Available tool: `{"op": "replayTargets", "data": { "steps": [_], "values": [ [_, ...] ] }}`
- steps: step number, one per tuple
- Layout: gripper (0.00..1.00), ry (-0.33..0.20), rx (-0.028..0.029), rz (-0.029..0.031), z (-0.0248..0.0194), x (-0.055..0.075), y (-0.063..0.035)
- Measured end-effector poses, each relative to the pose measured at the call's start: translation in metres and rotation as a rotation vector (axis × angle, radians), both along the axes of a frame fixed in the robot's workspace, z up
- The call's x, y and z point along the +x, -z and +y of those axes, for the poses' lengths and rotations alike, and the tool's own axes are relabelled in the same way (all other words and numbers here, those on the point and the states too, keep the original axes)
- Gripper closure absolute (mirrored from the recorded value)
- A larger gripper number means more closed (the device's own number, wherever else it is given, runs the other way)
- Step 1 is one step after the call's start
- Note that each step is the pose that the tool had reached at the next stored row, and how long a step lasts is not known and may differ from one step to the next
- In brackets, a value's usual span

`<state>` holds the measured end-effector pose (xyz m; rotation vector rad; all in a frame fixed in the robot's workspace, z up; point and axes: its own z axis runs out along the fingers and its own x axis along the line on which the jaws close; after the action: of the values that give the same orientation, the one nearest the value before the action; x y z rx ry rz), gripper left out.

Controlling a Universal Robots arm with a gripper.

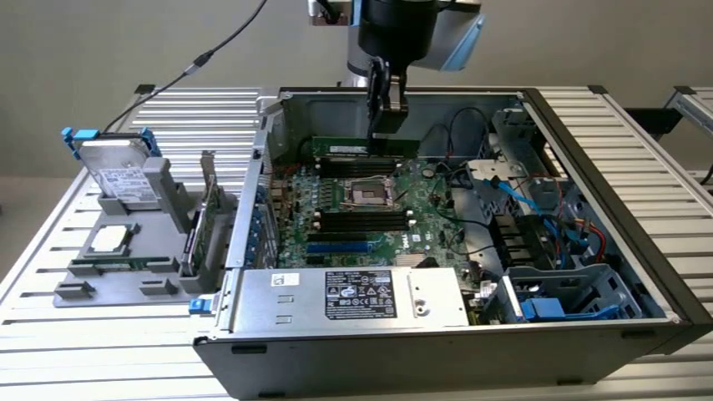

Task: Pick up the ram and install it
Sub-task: 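Pick up the ram and move it above insertion slot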

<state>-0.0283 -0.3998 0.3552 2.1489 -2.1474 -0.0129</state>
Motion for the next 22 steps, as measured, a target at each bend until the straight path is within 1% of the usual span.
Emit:
{"op": "replayTargets", "data": {
  "steps": [2, 4, 7, 9, 14, 18, 22],
  "values": [
    [0.86, -0.002, -0.0002, -0.0061, 0.0004, 0.000, 0.0017],
    [0.86, -0.004, -0.0007, -0.0097, 0.0006, 0.000, 0.0029],
    [0.86, -0.014, -0.0014, -0.0187, 0.0042, 0.000, 0.0061],
    [0.86, -0.020, -0.0018, -0.0227, 0.0065, 0.000, 0.0077],
    [0.86, -0.024, -0.0020, -0.0231, 0.0082, 0.000, 0.0089],
    [0.86, -0.024, -0.0019, -0.0238, 0.0124, 0.000, 0.0141],
    [0.86, -0.024, -0.0019, -0.0241, 0.0155, 0.000, 0.0203]
  ]
}}
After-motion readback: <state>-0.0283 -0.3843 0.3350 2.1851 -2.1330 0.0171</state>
